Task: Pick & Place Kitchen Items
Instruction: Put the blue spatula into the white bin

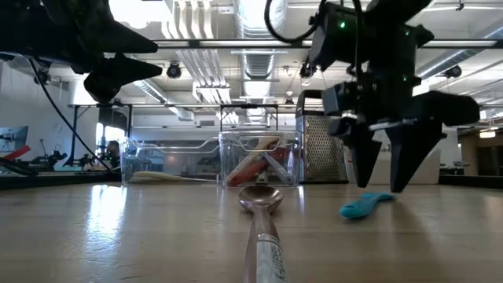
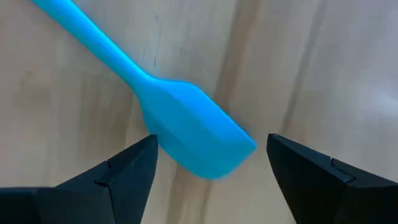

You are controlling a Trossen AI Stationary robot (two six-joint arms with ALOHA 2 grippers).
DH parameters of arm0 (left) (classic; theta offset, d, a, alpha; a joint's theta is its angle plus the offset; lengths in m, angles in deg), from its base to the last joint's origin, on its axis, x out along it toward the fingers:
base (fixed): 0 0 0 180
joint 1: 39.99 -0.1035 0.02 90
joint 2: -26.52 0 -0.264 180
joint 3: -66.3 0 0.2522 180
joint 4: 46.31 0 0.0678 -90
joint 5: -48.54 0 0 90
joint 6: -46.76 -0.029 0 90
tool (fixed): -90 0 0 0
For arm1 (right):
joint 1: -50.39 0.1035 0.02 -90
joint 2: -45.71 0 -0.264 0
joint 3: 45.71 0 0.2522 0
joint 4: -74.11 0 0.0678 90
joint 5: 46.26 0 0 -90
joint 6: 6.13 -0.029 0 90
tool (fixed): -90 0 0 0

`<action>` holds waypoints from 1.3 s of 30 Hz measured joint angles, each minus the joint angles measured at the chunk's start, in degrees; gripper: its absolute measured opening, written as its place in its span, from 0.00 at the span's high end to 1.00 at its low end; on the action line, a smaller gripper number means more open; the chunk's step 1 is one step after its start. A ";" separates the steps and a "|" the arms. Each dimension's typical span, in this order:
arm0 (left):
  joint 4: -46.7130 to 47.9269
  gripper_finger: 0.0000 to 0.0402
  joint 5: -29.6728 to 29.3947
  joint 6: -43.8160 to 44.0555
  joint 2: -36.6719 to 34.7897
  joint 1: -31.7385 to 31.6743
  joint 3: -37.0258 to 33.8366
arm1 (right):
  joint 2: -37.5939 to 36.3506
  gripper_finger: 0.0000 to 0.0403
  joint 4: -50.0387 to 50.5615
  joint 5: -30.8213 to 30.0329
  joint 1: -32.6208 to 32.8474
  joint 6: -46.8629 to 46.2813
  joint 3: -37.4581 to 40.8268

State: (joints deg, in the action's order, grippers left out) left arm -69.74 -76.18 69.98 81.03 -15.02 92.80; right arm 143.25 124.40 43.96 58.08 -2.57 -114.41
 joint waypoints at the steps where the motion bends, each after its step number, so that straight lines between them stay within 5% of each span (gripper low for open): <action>1: -0.25 0.46 -0.25 0.07 0.15 -0.02 0.00 | 1.12 0.26 -0.71 0.12 0.01 0.52 -0.02; 15: -0.87 0.46 -5.00 2.24 0.80 -0.02 0.09 | 8.24 0.32 -0.24 1.99 0.27 -1.88 -2.56; 23: -0.89 0.46 -6.97 2.29 0.80 -0.11 0.09 | 7.01 0.56 -1.33 2.42 0.29 -3.81 -2.43; 31: -0.89 0.46 -6.95 2.45 0.80 -0.11 0.09 | 6.66 0.92 -0.93 3.33 0.65 -5.27 -2.52; 39: -0.31 0.46 -6.77 2.48 0.77 -0.09 0.09 | 4.50 0.96 2.18 4.09 1.88 -7.25 -2.46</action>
State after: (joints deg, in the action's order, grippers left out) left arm -70.05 -82.95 72.47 81.80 -15.11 92.88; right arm 147.75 126.58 48.05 59.96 -9.83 -116.87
